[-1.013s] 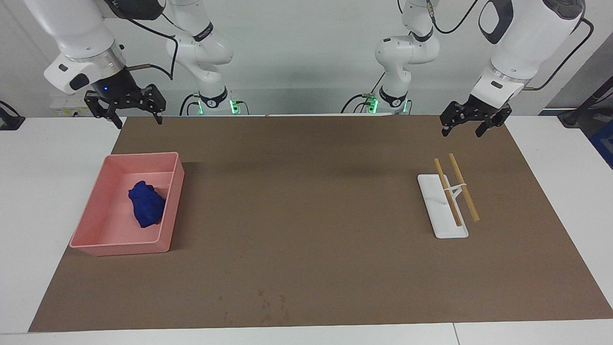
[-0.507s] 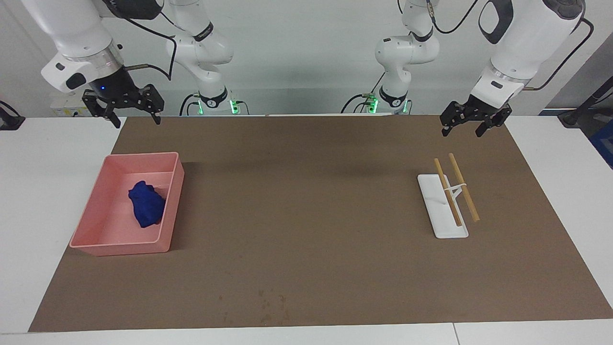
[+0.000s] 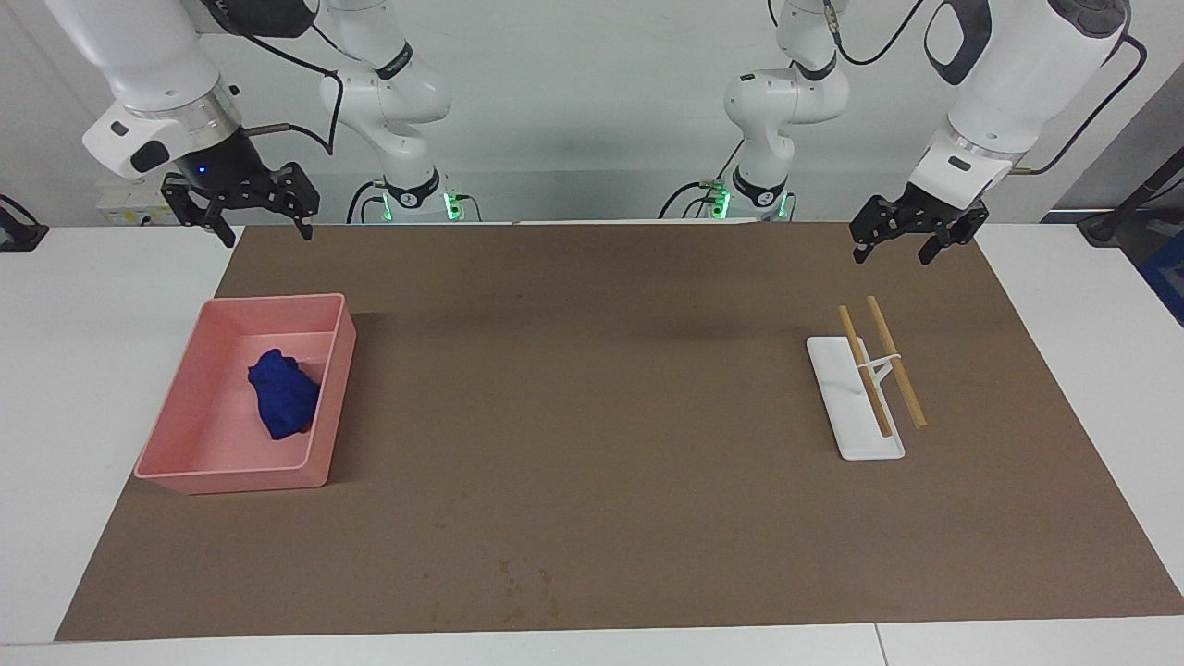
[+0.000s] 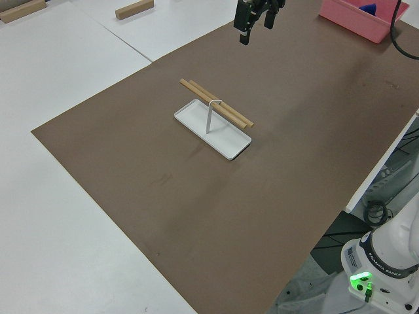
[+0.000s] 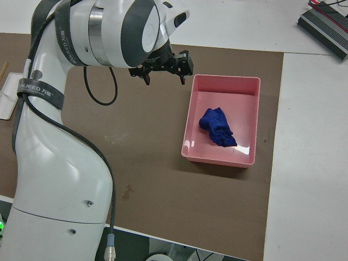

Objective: Wipe water with towel using both arms

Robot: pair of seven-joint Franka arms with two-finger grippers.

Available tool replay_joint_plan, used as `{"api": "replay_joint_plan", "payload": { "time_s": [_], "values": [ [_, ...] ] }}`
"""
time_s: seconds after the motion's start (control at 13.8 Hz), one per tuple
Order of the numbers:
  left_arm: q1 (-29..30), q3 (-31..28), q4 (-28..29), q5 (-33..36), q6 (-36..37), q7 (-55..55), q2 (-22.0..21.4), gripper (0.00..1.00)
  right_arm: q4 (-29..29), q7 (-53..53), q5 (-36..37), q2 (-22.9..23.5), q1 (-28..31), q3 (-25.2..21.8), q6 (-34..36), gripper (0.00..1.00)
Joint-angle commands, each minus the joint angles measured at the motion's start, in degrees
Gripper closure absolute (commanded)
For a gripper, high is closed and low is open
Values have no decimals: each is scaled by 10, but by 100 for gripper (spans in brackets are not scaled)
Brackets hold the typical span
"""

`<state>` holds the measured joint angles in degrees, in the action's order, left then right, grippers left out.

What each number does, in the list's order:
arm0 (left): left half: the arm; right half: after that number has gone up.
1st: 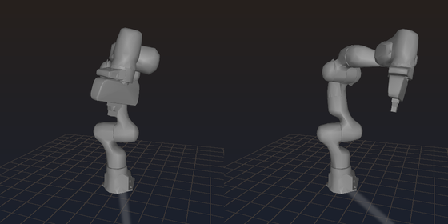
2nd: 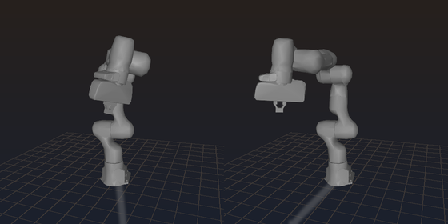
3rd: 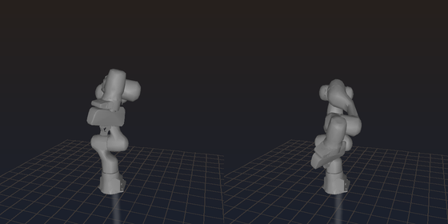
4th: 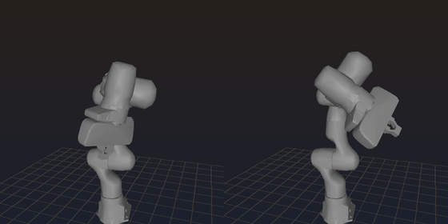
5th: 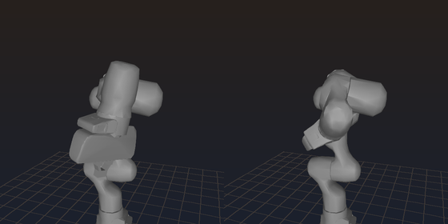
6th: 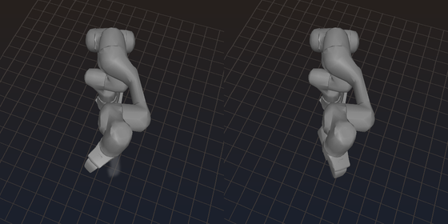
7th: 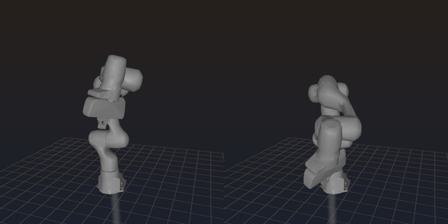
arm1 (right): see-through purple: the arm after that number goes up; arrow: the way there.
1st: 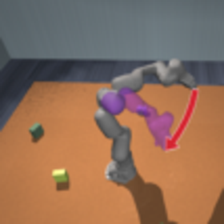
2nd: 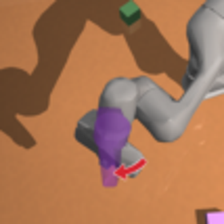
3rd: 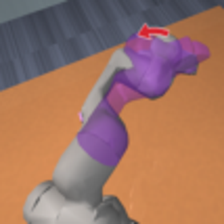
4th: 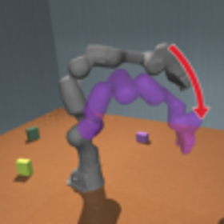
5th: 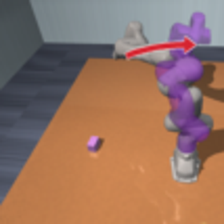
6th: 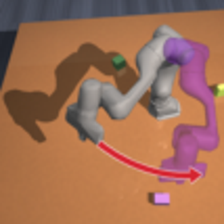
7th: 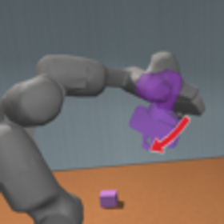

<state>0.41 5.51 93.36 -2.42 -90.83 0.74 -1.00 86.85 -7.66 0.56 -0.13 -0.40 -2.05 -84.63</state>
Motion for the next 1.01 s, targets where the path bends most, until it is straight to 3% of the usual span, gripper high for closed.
{"api": "replay_joint_plan", "payload": {
  "time_s": [0.0, 0.94],
  "values": [
    [5, 3, 10, 7, 3, -4, -9, 0, 3, 11, -11, -6, -4, -5, -4, 0],
    [5, 3, 10, 7, 3, -4, -9, 0, 6, 4, 1, -5, 0, -7, -29, 0]
  ]
}}
